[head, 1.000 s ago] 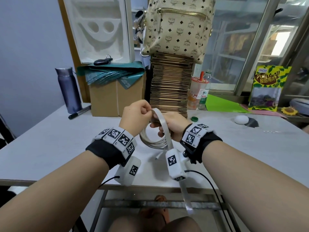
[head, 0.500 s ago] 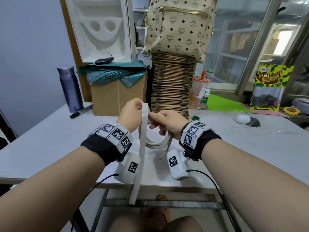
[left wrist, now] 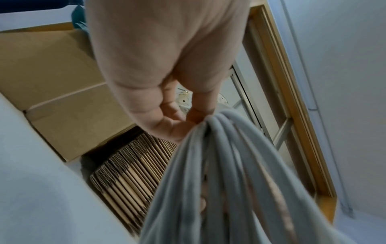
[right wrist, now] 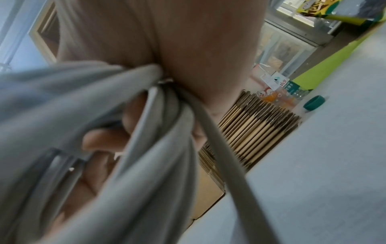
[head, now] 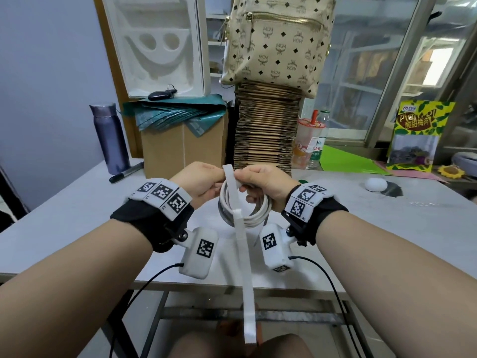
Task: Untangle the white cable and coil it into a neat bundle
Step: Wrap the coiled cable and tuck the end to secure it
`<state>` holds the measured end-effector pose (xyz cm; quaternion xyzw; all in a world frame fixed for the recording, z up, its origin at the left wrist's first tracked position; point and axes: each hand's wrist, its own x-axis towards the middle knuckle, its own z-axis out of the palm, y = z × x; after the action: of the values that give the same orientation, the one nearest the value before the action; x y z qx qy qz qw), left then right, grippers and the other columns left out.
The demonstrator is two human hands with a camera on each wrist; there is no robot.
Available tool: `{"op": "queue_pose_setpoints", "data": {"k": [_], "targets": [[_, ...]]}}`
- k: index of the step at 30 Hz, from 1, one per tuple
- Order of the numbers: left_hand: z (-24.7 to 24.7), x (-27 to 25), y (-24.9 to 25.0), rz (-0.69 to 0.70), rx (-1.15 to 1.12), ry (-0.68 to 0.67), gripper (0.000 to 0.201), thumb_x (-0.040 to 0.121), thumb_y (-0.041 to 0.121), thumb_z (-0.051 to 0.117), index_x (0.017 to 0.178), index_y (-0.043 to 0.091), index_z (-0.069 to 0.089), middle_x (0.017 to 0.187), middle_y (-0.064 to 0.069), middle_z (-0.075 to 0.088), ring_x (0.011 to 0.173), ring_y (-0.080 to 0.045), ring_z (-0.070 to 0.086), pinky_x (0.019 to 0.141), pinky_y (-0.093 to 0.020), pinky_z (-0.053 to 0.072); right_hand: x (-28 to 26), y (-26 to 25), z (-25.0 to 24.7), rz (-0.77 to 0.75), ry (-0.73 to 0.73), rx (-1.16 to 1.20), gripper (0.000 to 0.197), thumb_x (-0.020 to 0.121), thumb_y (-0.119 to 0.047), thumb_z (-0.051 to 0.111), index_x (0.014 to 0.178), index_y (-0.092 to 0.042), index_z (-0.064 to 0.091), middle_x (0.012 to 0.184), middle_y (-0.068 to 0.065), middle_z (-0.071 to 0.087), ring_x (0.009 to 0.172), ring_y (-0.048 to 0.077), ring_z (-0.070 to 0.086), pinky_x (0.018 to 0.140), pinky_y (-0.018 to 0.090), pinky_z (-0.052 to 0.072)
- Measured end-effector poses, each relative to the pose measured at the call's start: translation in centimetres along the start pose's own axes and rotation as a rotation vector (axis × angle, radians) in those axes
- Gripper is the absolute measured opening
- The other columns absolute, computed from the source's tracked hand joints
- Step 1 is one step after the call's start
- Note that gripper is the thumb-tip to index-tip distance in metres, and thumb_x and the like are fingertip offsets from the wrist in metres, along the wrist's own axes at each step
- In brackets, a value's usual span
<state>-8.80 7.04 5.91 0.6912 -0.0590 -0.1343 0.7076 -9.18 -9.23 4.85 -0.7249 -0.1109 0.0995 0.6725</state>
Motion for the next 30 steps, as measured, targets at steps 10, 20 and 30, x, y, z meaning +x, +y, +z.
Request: {"op": "queue_pose_setpoints", "data": {"k": [10,20,30], "targets": [[0.0,0.1,-0.8,-0.200,-0.122,0.003,0.010,0.091,0.010,0.058,0.086,0.005,0.063,0.052,0.002,0.058,0.050,-0.006,0.047,0.039,-0.014,0.042,0.3,-0.4,0.3,-0.052,-0.089,0.128,0.033,0.092,-0.017,0.056,0.064,-0.015,0.072,0.055,-0.002,0.055,0.041,0.005,0.038,0.044,0.016,0.041],[0.5,-0.3,-0.9,0.039,0.008,0.152,0.013,0.084,0.000,0.063,0.096,0.000,0.058,0.076,-0.021,0.055,0.063,-0.024,0.054,0.054,-0.026,0.045,0.5,0.4,0.2,-0.079,0.002,0.161,0.021,0.084,-0.029,0.067,0.088,-0.008,0.072,0.062,0.004,0.053,0.048,0.009,0.038,0.044,0.017,0.041],[1.3,-0.7,-0.8,0.071,-0.304,0.103,0.040,0.097,0.028,0.050,0.111,-0.008,0.058,0.092,-0.025,0.066,0.066,-0.022,0.069,0.054,-0.024,0.057,0.8,0.8,0.6,-0.086,0.048,0.240,0.023,0.090,-0.024,0.060,0.090,-0.002,0.066,0.059,0.005,0.050,0.045,0.011,0.042,0.040,0.018,0.038]]}}
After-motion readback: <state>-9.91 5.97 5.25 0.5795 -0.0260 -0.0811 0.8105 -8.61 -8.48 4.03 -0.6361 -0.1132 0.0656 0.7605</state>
